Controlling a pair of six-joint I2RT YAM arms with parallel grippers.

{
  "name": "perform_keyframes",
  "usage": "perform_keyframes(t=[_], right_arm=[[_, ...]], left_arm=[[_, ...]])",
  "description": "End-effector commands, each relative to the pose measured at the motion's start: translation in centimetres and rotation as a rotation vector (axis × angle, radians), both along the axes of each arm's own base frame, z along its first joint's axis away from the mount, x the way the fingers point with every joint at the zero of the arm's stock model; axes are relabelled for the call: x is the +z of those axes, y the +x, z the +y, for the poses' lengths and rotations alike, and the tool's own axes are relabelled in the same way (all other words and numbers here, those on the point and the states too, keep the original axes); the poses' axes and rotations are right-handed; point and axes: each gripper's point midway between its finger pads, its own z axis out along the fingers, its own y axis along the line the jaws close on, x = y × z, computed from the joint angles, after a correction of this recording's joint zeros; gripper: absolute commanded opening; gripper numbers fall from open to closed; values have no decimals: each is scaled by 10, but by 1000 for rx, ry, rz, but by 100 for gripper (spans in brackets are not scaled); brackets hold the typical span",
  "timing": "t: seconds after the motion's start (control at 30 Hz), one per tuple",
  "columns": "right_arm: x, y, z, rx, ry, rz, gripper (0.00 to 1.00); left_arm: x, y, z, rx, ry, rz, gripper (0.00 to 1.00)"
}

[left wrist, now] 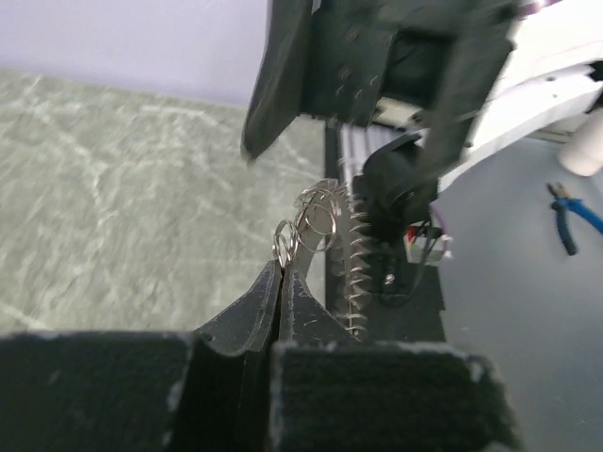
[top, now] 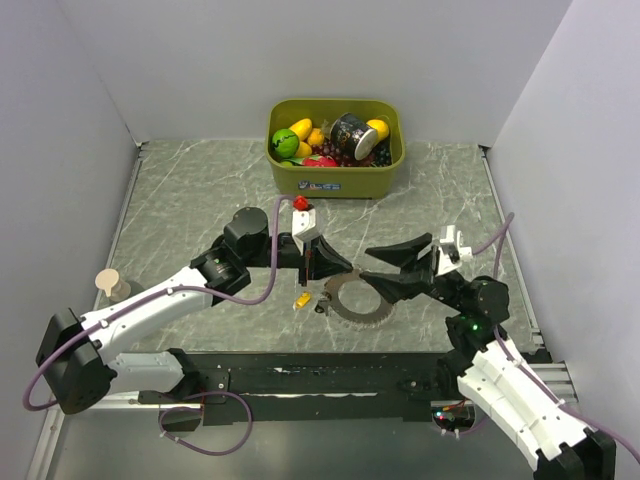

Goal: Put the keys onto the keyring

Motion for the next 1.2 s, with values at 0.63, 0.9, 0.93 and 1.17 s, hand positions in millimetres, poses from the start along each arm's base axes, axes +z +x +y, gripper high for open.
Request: perform_keyframes(t=[0.63, 0.9, 0.93, 1.17], right_arm=[[-11, 36, -21, -261, -104, 51, 100], [-49, 95, -35, -481, -206, 348, 100], [-60, 99, -35, -494, -238, 402, 100], [-133, 120, 0, -404, -457, 727, 100]], left_arm=[[2, 22, 36, 295, 144, -269, 1], [29, 18, 77, 453, 96, -230, 1], [37, 16, 86, 482, 72, -231, 1], [52, 13, 117, 585, 48, -205, 1]])
